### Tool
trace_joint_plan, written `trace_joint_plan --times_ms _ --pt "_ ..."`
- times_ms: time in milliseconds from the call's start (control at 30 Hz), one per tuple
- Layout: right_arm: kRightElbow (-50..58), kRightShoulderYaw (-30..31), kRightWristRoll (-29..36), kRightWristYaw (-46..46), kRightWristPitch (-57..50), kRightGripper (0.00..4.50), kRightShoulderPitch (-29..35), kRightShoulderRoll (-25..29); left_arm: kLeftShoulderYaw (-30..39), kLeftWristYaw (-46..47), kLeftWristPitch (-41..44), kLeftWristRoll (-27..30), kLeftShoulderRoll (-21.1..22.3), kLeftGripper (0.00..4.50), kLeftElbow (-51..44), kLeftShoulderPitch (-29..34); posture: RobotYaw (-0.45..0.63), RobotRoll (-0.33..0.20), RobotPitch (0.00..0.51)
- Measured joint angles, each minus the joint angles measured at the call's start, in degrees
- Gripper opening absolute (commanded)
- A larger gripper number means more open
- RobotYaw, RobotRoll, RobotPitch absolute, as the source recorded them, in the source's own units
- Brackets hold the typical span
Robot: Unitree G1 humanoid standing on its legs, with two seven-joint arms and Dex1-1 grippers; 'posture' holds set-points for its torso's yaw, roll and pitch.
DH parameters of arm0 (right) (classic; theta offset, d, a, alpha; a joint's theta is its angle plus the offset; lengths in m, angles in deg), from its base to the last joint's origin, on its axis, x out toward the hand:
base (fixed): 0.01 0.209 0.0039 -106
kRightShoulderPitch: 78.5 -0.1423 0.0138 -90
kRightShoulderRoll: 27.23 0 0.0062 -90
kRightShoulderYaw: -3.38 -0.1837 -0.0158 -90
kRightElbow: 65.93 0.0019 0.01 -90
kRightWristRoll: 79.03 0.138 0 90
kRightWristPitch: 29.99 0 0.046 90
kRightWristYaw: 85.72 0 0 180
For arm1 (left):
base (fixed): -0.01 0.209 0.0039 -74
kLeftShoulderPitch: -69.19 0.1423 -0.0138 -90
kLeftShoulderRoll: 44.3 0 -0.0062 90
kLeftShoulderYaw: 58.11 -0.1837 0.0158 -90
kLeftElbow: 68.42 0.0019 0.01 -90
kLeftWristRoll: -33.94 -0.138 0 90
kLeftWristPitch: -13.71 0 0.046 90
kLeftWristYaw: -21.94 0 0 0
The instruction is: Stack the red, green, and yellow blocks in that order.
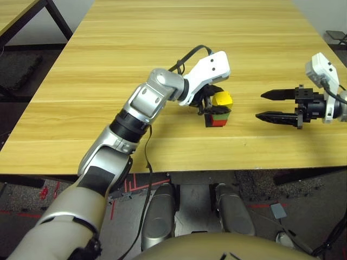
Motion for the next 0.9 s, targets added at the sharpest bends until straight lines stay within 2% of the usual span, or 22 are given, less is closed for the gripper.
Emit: trace_joint_plan --times_ms 133,233,333,400,467,567,633,733,900 --pt "-1.3 -1.5 2.2 -0.1 -1.2 4.5 -0.6 0.2 8.1 4.8 4.9 5.1 -4.0 4.48 -7.2 -0.1 0.09 -0.063 0.075" --pt "-8.4 -5.5 2.0 3.7 0.4 4.5 -3.6 -0.3 20.8 15.0 9.6 9.6 -7.1 4.48 -16.5 0.3 0.1 -0.074 0.066" --pt "-17.1 -9.4 0.6 9.8 5.3 4.5 -5.7 -2.4 30.9 25.4 8.5 10.3 -10.0 4.48 -21.6 5.4 0.12 -0.084 0.075" --pt "-22.9 -11.8 -0.4 14.8 9.7 4.5 -6.6 -5.6 34.3 30.6 5.9 8.7 -9.0 4.48 -23.1 12.6 0.13 -0.088 0.081" --pt "-28.2 -13.4 -1.3 19.1 14.6 4.5 -6.7 -8.1 34.8 33.5 2.6 5.9 -6.2 4.48 -22.9 20.8 0.13 -0.092 0.091" --pt "-36.0 -14.9 -3.2 24.6 23.2 4.5 -7.3 -11.1 35.8 38.1 -4.7 2.4 -6.9 4.48 -22.0 28.8 0.12 -0.097 0.101" --pt "-41.2 -16.0 -4.7 28.9 30.5 4.5 -8.4 -13.3 36.5 40.8 -13.8 -0.1 -7.0 4.48 -20.3 33.4 0.1 -0.106 0.119" --pt "-47.7 -16.6 -5.7 32.6 38.0 4.5 -10.4 -13.6 37.6 43.2 -23.2 -1.8 -7.2 4.48 -15.4 35.8 0.11 -0.109 0.122" --pt "-56.3 -18.4 -7.1 36.7 47.0 4.5 -12.5 -13.1 39.1 48.0 -36.9 -3.9 -7.5 4.48 -6.8 36.0 0.11 -0.125 0.113"
